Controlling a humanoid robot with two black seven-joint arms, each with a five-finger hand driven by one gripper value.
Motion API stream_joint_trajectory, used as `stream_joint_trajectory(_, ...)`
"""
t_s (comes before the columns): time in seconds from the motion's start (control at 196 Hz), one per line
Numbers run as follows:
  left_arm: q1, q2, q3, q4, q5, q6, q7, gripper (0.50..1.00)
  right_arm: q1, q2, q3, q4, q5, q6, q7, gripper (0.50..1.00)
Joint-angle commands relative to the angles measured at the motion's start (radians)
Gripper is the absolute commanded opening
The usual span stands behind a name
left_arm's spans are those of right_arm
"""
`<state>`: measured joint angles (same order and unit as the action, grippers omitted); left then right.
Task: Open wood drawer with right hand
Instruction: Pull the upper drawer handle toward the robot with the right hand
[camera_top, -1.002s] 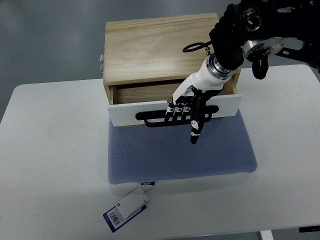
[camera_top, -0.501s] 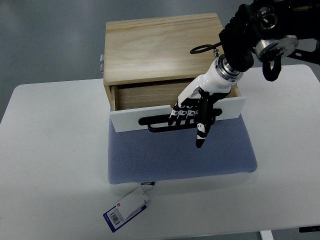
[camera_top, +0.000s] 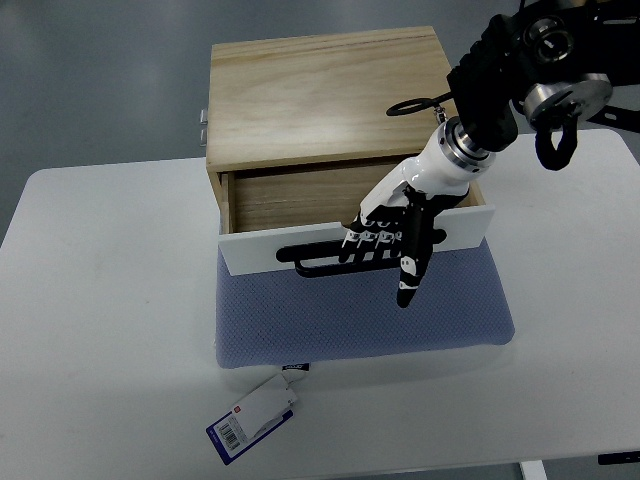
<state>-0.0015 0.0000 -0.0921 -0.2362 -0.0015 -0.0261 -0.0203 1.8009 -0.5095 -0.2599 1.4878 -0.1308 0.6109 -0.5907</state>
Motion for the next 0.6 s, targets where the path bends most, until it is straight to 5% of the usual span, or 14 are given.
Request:
stream_joint_trajectory(0.0,0.0,0.0,0.0,0.0,0.0,0.0,0.0,1.0,0.0,0.0,0.001,0.002,0.01,0.0,-0.001,0.946)
stream_joint_trajectory(0.593,0.0,0.0,0.002,0.0,0.0,0.0,0.0,1.0,0.003,-0.009,0.019,0.022,0.063,0.0,-0.003,0.946)
